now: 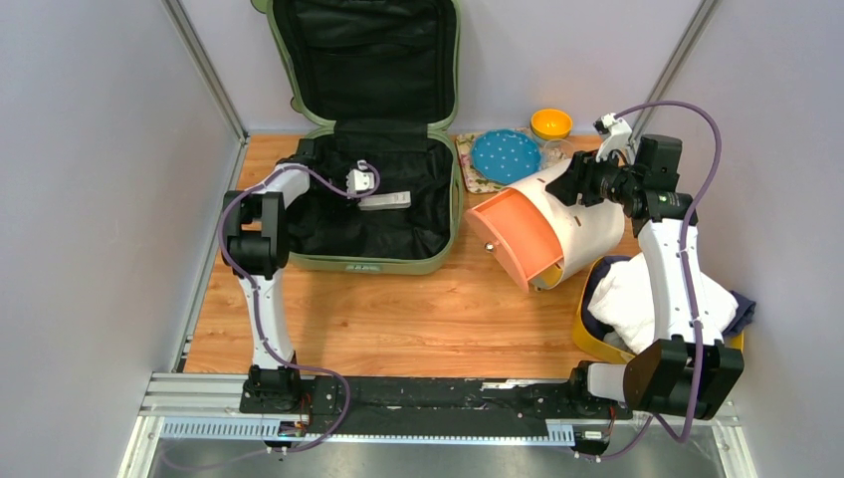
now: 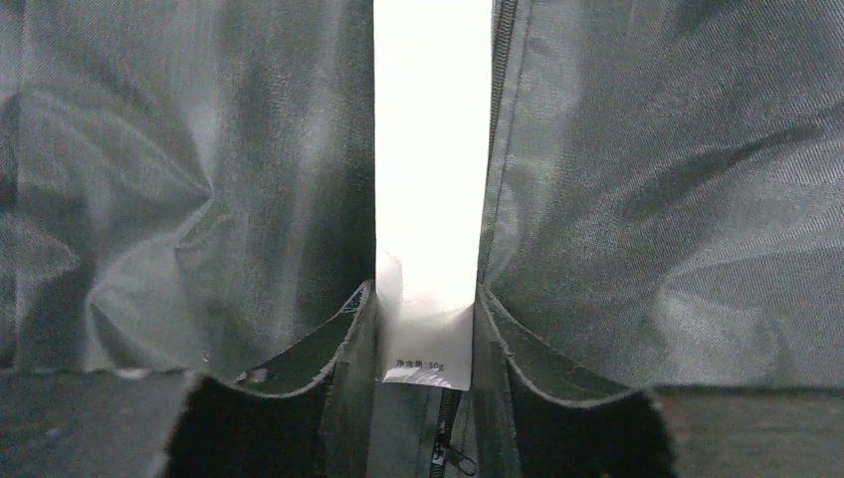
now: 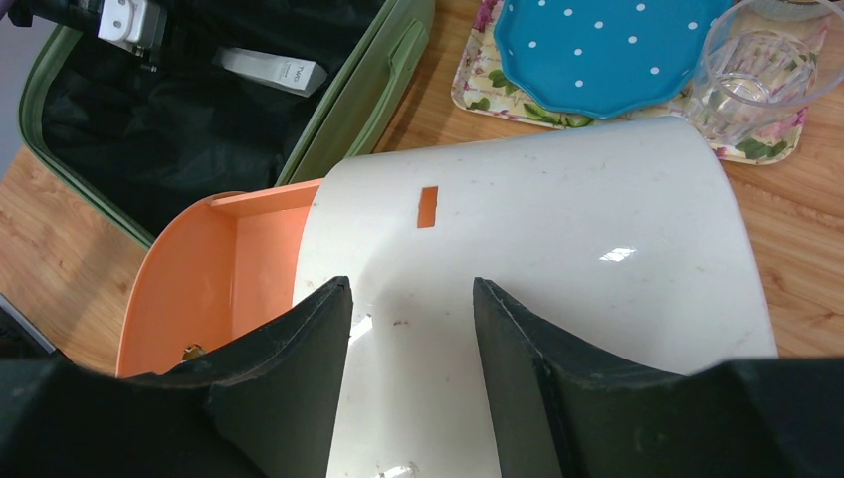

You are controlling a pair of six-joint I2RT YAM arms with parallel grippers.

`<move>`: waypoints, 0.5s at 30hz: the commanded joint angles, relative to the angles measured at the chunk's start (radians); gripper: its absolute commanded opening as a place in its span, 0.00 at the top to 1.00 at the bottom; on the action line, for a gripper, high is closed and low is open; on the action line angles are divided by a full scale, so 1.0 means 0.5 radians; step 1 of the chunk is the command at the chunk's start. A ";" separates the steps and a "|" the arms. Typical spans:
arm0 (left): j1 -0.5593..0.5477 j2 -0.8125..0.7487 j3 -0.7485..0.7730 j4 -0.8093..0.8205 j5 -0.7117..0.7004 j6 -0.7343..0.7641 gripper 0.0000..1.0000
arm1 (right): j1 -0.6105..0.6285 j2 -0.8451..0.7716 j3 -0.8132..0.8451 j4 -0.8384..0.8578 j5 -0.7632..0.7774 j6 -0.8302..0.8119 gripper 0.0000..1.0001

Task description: Open, take out, and arrange the luggage

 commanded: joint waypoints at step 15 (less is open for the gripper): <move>0.034 -0.916 -0.873 0.214 -0.291 -1.754 0.99 | -0.010 0.058 -0.077 -0.310 0.069 0.019 0.44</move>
